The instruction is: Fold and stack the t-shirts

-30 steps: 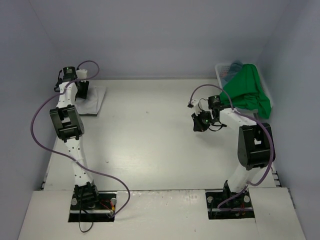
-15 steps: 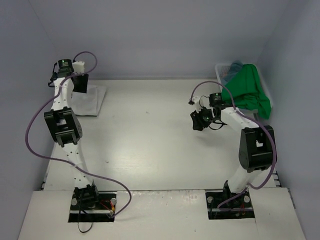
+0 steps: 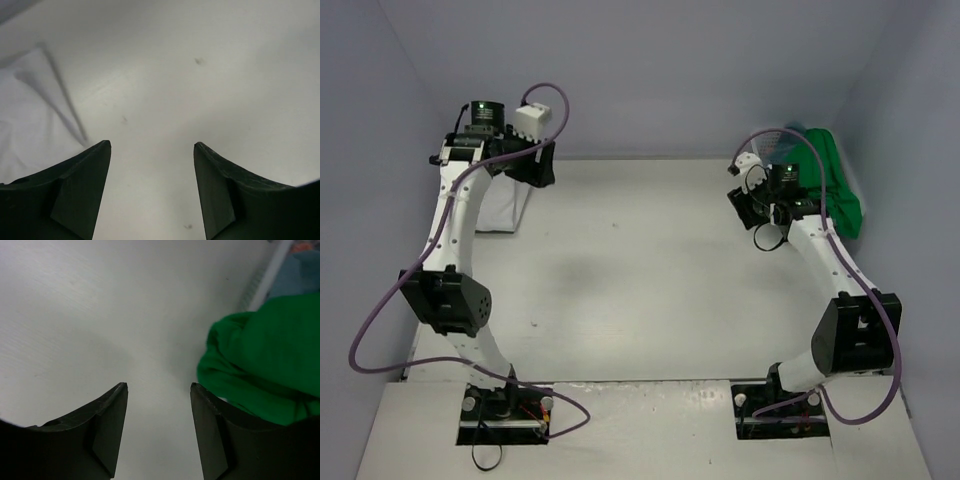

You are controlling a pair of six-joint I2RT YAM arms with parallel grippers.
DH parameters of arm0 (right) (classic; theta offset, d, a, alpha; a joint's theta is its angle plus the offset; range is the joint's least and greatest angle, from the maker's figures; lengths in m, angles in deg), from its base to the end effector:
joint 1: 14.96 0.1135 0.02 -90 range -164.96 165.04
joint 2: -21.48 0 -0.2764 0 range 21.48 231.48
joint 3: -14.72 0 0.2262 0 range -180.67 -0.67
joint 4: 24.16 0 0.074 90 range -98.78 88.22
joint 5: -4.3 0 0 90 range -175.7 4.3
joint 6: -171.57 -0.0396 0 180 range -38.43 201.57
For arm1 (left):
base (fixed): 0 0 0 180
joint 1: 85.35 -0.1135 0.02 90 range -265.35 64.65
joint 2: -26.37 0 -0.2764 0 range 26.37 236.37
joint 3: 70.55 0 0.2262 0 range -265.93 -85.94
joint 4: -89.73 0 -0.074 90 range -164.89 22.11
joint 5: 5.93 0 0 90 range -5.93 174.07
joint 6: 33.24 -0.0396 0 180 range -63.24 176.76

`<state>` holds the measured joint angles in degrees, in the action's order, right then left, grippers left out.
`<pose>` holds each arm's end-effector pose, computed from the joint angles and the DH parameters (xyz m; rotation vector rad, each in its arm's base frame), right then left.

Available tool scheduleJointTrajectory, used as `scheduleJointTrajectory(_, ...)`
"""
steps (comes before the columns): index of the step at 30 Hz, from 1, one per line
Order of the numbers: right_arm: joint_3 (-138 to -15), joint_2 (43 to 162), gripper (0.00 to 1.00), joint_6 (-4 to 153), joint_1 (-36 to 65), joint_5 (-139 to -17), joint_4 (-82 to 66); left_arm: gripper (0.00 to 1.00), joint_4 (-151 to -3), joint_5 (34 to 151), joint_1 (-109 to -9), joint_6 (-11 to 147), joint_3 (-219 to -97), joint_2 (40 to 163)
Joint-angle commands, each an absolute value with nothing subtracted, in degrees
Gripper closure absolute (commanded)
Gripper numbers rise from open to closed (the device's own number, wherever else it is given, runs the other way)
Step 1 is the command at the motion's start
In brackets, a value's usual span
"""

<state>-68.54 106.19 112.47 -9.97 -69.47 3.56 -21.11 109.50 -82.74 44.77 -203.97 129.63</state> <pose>0.3163 0.0387 0.3284 -0.7951 1.8980 0.0151 0.3631 -0.0336 0.4271 0.5125 2.1442 -0.4074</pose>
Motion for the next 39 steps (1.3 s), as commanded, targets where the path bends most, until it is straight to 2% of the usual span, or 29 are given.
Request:
scheduleJointTrajectory(1,-72.7,104.2,0.5,112.1,-12.7,-78.7,-0.9,0.38,-14.6,113.9,-80.1,43.5,-199.1,123.0)
scheduleJointTrajectory(9,-77.4,110.4,0.49,112.3,-14.7,-87.1,-3.9,0.37,-13.6,120.1,-78.0,36.5,-185.3,111.1)
scheduleJointTrajectory(17,-82.0,117.1,0.47,111.4,-16.5,-87.5,-4.1,0.37,-13.7,124.9,-78.1,31.8,-174.3,104.9)
scheduleJointTrajectory(35,-86.1,126.6,0.48,104.1,-15.9,-83.7,-2.9,0.36,-18.5,127.4,-82.7,31.4,-164.5,100.0)
scheduleJointTrajectory(37,-84.8,126.9,0.66,105.0,-15.3,-85.5,-4.1,0.35,-19.3,127.8,-83.8,32.1,-163.5,99.2)
scheduleJointTrajectory(38,-83.7,127.1,0.8,105.4,-15.3,-85.5,-5.3,0.35,-19.8,128.2,-84.0,32.2,-163.4,99.1)
scheduleJointTrajectory(39,-83.3,127.0,1.0,105.6,-15.3,-85.5,-5.8,0.35,-20.0,128.5,-84.3,32.4,-163.3,99.1)
